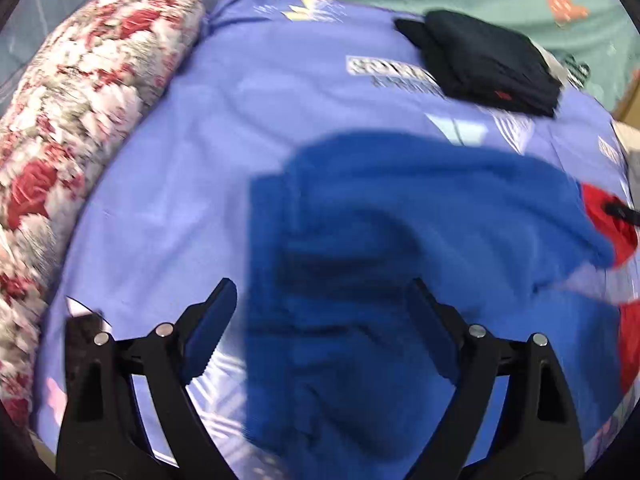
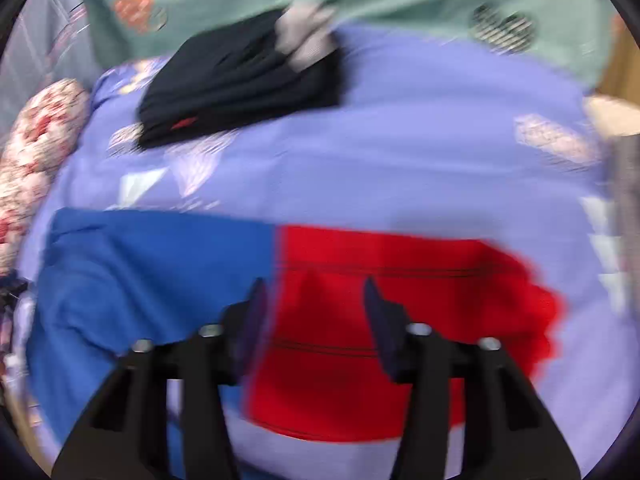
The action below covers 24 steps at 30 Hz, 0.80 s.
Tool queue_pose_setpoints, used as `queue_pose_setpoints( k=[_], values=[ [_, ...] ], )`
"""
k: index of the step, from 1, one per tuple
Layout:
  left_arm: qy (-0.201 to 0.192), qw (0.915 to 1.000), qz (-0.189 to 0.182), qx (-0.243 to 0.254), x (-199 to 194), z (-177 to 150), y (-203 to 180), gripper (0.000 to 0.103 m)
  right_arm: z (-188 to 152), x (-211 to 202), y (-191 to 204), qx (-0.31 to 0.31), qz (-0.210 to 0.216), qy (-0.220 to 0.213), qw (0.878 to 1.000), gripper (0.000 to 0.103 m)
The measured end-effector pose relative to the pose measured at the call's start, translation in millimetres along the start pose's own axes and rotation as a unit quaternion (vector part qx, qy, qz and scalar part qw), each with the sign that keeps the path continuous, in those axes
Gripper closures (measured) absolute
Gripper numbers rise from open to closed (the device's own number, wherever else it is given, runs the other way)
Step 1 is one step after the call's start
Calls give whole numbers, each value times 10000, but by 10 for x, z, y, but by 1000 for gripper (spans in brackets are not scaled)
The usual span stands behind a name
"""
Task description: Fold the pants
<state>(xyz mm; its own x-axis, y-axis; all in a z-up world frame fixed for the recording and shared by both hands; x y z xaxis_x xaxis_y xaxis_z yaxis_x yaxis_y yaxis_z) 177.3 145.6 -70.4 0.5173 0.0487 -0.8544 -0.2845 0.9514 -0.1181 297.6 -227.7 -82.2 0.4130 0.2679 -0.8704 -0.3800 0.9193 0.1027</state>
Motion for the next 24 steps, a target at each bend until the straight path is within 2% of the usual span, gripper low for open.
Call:
queue_pose_setpoints(
  k=[1,5,6,7,9,10,14,16,20,23,24],
  values=[
    [50,10000,13,79,31,-73,-47,15,35,53,35,-5,87,59,9999,86],
    [176,9998,61,87,120,-176,-84,15,146,280,27,-359,-270,312,9985,84],
    [197,9998,45,60,131,-180,-81,15,178,303,23,-441,-277,329,9981,74],
    [202,9998,10,35,124,-174,-76,15,196,293,30,-494,-267,310,9979,52],
    [171,9998,-67,40,112,-154,-81,15,275,149,71,-803,-375,-82,9960,35],
    [139,9999,-94,40,108,-144,-83,15,294,105,84,-953,-463,-192,9942,35],
    [294,9994,-169,-70,207,-150,-90,14,377,213,123,-1592,-489,29,9860,35],
    [432,9986,-240,-212,268,-176,-84,14,407,341,116,-1770,-519,229,9826,38],
    [382,9988,-216,-208,293,-222,-87,14,453,489,135,-2056,-306,420,9772,47],
    [367,9991,-153,-138,312,-247,-93,14,521,504,124,-1967,-60,507,9791,63],
    [371,9991,-144,-128,314,-244,-92,14,559,507,130,-1916,51,542,9800,79]
  ],
)
Point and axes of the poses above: each gripper's, at about its wrist camera, not at the fingertips, and x roughly the way its jaws point, y to its left, z to its top, the point moved 5 cm from there along x, roughly the way its jaws point, and after that the axes turned 15 degrees about -x, right-handed, at the moved point
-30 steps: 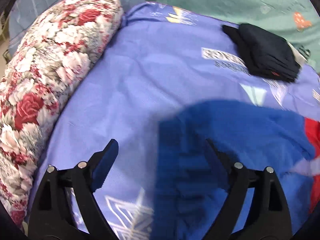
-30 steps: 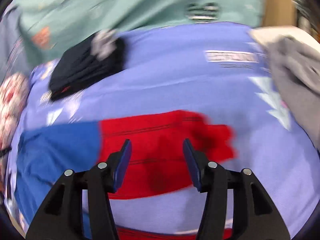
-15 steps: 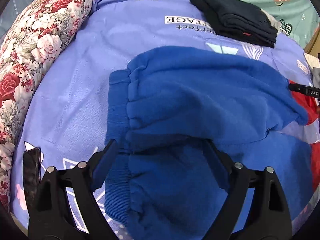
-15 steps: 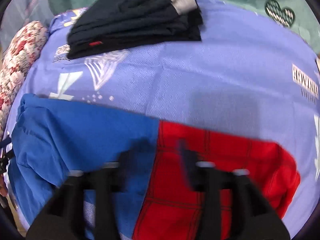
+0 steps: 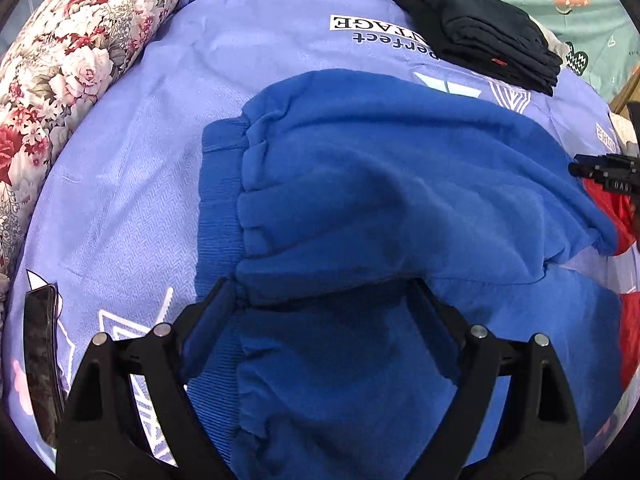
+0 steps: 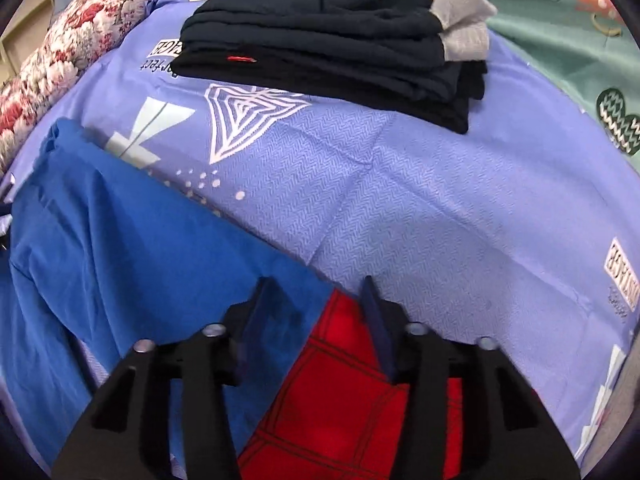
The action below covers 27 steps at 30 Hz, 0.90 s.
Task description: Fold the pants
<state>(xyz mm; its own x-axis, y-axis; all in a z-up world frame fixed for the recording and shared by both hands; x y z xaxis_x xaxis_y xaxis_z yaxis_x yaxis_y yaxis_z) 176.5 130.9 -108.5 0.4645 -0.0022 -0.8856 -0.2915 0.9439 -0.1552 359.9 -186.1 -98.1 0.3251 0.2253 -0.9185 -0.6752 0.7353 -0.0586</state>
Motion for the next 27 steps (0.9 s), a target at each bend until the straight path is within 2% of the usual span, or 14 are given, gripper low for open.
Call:
queue_pose_setpoints(
  k=[1,2,7,8,10,11,13,14,17,21,23,24,25,27],
  values=[
    [13,10000,-6,-9,-5,7,7,14,21,-11,-8,39,118,14,9999,91],
    [33,10000,-23,-31,-7,16,14,14,52,-40,-25,58,185,-5,9998,95],
    [-41,9997,-97,-209,-76,124,57,14,210,-350,-316,561,-335,-614,9960,95],
    [-83,9997,-81,-216,-90,150,57,14,219,-316,-377,733,-304,-634,9948,95],
    [-130,9996,-127,-220,-125,223,48,14,153,-132,-385,724,-257,-257,9967,95],
    [-155,9996,-141,-202,-139,261,46,14,136,-30,-354,585,-565,11,9967,91],
    [-337,9993,-66,-137,-190,406,79,14,164,-90,-314,447,-1188,-48,9919,54],
    [-409,9991,-6,-126,-210,473,102,14,176,-166,-309,507,-1215,-211,9911,54],
    [-559,9984,-63,56,-209,775,142,10,135,-457,-300,972,-812,-734,9892,53],
    [-577,9958,167,689,2,1064,87,10,-18,-652,-276,1064,-646,-871,9884,51],
    [-457,9953,148,844,116,1133,25,10,-174,-694,-256,1246,-469,-891,9871,51],
    [-425,9954,177,844,143,1148,0,10,-235,-699,-255,1451,-265,-950,9845,55],
    [-427,9951,181,872,158,1154,-56,10,-375,-731,-265,1575,-110,-983,9826,74],
    [-531,9938,186,957,162,1135,-165,10,-331,-618,-102,1552,241,-878,9837,94]
  ],
)
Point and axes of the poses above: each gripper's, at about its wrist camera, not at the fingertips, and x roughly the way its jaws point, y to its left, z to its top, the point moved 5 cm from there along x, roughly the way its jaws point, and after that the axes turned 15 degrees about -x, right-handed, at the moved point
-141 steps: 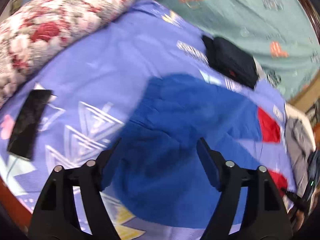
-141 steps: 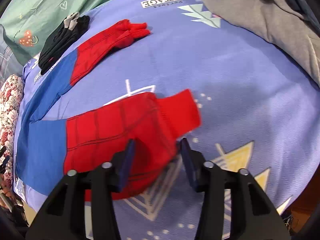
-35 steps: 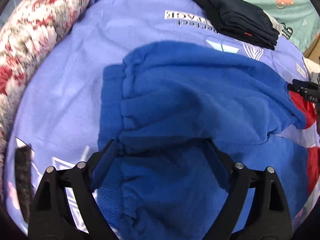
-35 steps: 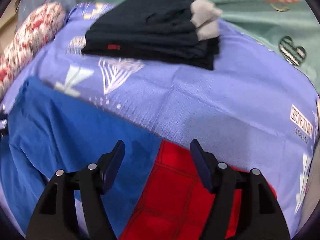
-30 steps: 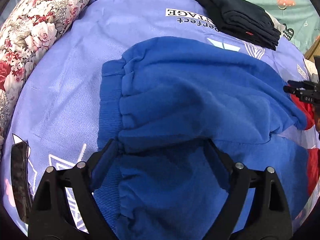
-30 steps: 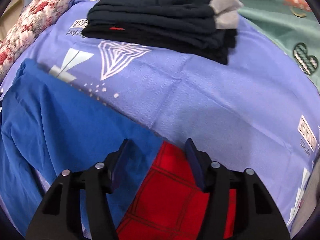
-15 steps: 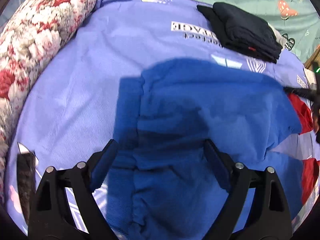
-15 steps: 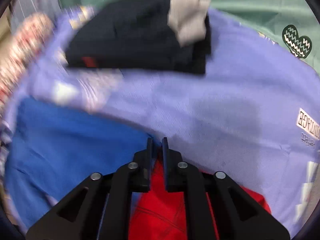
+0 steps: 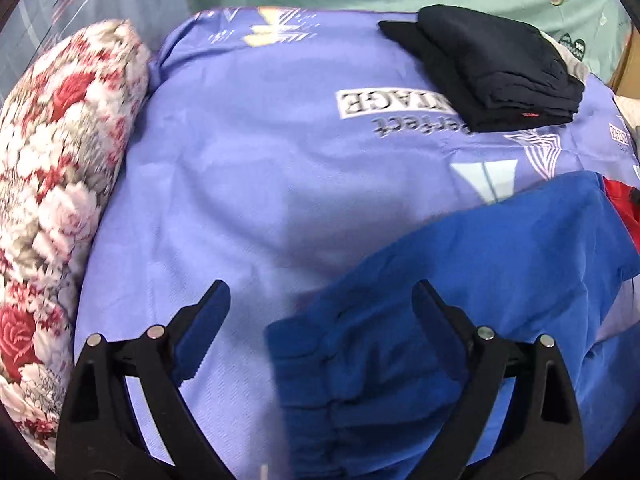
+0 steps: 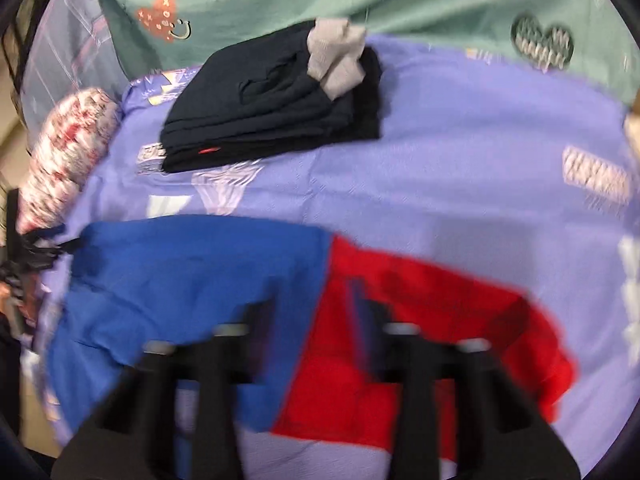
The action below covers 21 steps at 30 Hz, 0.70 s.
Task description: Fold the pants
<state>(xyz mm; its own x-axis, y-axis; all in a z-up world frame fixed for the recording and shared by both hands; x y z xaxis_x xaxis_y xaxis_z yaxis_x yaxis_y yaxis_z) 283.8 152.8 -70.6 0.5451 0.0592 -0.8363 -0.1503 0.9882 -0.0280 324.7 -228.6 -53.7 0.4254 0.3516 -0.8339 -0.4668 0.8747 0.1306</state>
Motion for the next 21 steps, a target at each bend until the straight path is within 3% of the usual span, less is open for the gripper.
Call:
queue_pose_setpoints(
  k=[3,5,7,8,9,10,11,12,13,14,16,17,19,21],
  values=[
    [-74,9985,516,156,152,-7,-109,10,-17,239,235,-287,127,340,9989,95],
    [86,9961,866,136,328,-39,-80,9,-35,413,146,-138,101,563,9983,94],
    [151,9964,827,-129,448,-50,10,7,-67,408,-108,214,227,447,9985,96],
    [151,9965,779,-253,459,-36,58,7,-122,352,-285,571,674,359,9954,97],
    [175,9966,738,-331,469,-25,98,7,-174,283,-452,790,604,348,9944,96],
    [192,9963,749,-372,481,-10,137,7,-224,187,-646,827,63,366,9959,103],
    [217,9962,755,-388,496,5,165,6,-263,38,-881,705,-735,318,9943,99],
    [254,9961,737,-409,503,12,182,6,-320,-105,-1142,731,-1734,304,9817,86],
    [291,9956,749,-475,492,13,193,6,-402,-252,-1373,1018,-2446,265,9639,81],
    [298,9950,788,-535,460,5,199,7,-456,-354,-1460,1304,-2481,113,9599,82],
    [204,9954,763,-547,321,-48,149,8,-508,-531,-1427,1644,-1683,-532,9705,81],
    [126,9962,676,-530,237,-80,118,8,-517,-592,-1320,1461,-1595,-586,9746,78],
    [-33,9977,471,-486,22,-159,39,8,-528,-635,-1209,1149,-1912,-385,9740,53],
    [-143,9985,263,-454,-202,-265,-47,8,-605,-629,-1135,971,-2037,-91,9742,45]
  ],
)
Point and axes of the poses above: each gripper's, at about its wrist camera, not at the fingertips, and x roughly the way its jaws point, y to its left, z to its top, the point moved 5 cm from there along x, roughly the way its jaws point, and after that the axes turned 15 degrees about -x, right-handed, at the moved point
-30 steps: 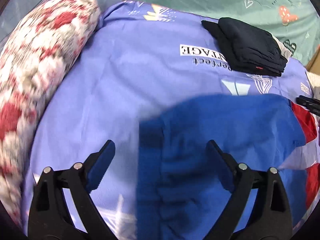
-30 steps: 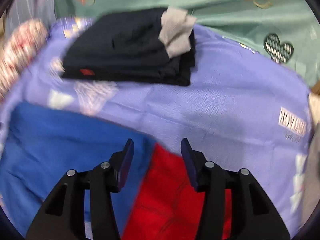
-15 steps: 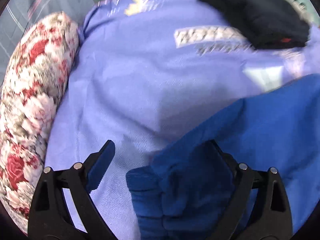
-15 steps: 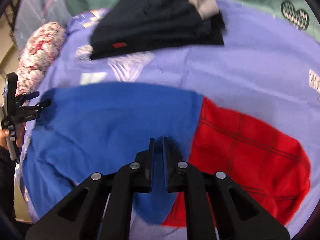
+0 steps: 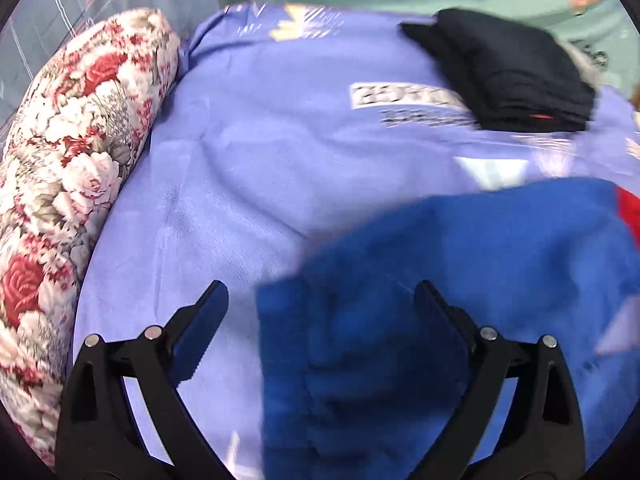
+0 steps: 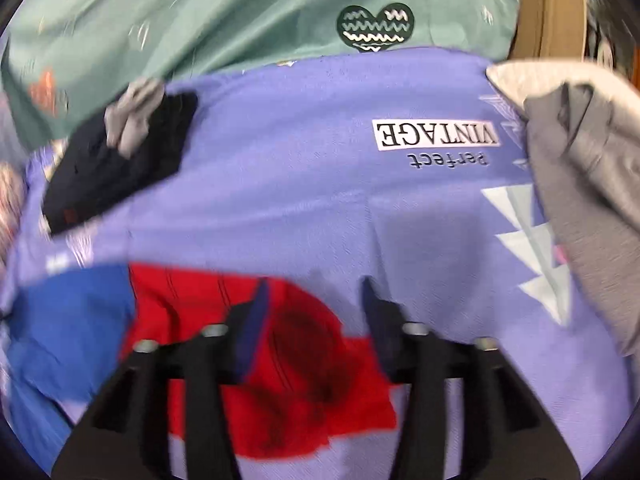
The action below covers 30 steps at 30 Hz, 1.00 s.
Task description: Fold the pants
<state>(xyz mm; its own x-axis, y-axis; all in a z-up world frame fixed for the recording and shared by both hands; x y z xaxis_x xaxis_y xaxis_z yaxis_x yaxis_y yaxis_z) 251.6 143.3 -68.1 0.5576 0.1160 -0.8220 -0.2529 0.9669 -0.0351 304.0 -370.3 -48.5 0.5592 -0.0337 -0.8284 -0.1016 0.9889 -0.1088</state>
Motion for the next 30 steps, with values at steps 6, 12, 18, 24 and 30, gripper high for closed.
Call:
queue_pose_setpoints(
  k=[6,12,18,24,30],
  values=[
    [346,9977,-527,-248,-202,-348,-146,6,-266,245,-153,-107,160,560,9982,68],
    [742,9949,-482,-475,22,-531,-222,6,99,67,-224,-379,-548,-131,9977,89],
    [718,9943,-522,-593,0,-438,-217,6,110,425,-179,-805,-1493,425,9846,49],
    [482,9960,-404,-643,-51,-243,-126,6,283,-92,203,-112,-346,-563,9977,43],
    [580,9942,-401,-809,55,-248,-199,6,354,217,1198,-337,1876,-287,9812,90]
  ],
)
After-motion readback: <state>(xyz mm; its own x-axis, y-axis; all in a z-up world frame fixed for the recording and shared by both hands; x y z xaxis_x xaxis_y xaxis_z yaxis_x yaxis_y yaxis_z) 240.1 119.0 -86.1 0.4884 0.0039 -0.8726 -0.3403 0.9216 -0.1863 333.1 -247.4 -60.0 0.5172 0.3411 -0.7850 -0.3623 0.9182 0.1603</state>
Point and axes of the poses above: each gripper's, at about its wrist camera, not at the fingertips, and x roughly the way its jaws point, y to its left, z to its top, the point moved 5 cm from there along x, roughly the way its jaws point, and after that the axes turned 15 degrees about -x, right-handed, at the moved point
